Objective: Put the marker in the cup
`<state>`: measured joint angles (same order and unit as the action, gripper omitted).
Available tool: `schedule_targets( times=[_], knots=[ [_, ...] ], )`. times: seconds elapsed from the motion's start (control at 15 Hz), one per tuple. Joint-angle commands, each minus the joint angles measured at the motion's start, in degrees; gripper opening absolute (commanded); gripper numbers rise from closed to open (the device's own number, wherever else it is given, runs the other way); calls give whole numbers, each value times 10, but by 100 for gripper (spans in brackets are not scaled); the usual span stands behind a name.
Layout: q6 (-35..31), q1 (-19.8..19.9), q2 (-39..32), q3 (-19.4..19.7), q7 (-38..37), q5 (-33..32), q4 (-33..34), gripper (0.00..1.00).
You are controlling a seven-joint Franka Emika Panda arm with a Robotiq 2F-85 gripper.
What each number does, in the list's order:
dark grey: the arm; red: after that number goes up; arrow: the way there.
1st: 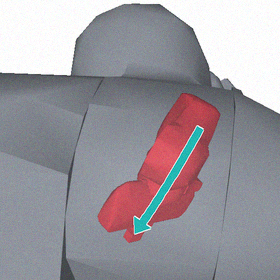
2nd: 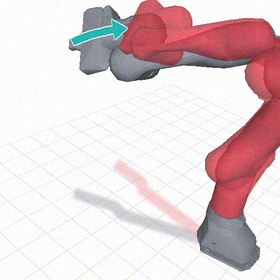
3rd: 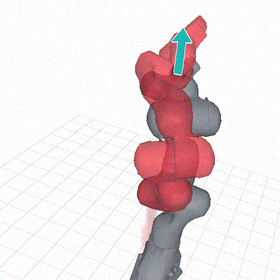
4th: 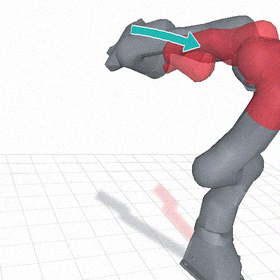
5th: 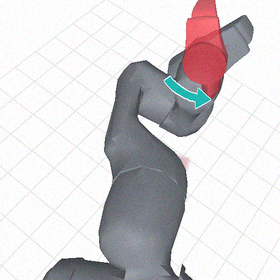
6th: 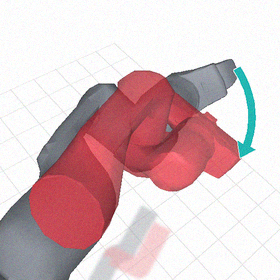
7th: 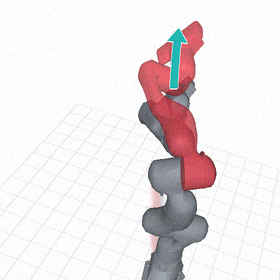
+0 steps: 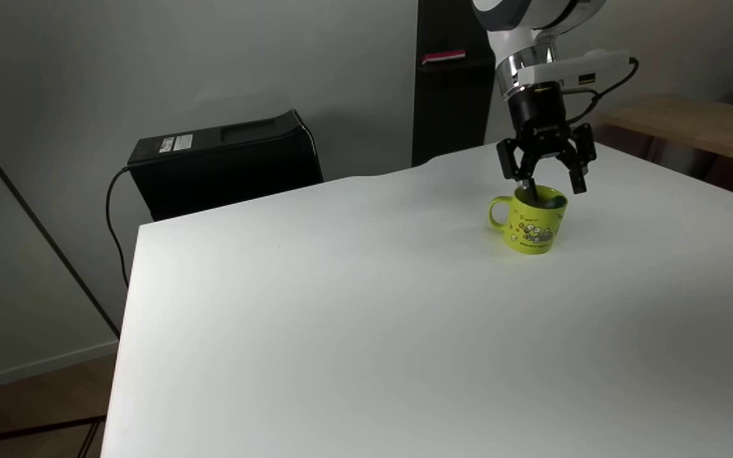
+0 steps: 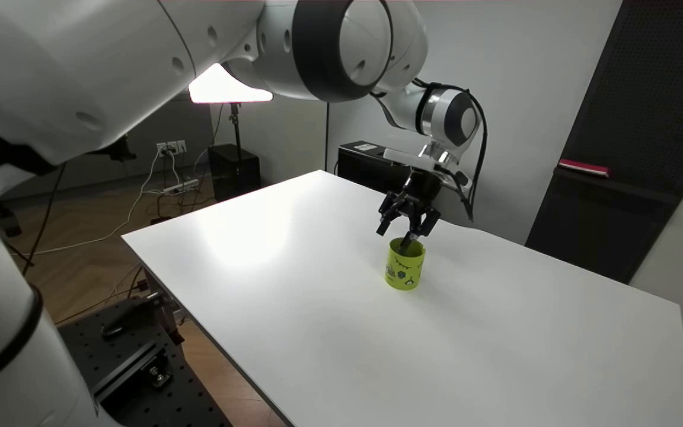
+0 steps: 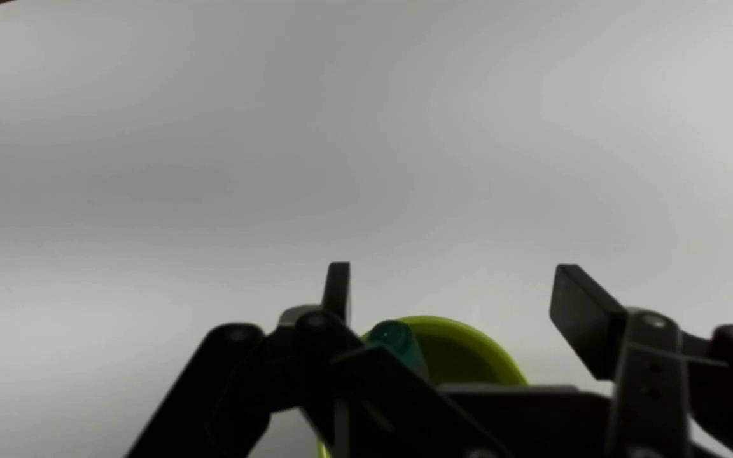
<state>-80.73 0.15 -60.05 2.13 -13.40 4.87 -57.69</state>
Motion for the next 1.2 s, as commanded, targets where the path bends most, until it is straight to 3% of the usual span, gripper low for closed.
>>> schedule_targets(
  times=[0.0,0.2,0.53,0.8,0.87,1.13],
  knots=[
    [-57,-22,48,5,21,-32,-35,100],
    [-139,-34,123,-4,64,-49,-110,100],
    [-275,-20,255,-41,152,-21,-235,100],
    [-380,-21,353,-41,144,-10,-343,100],
    [-337,-25,287,-38,142,-20,-256,100],
    [-367,-25,340,-38,142,-17,-321,100]
  ],
)
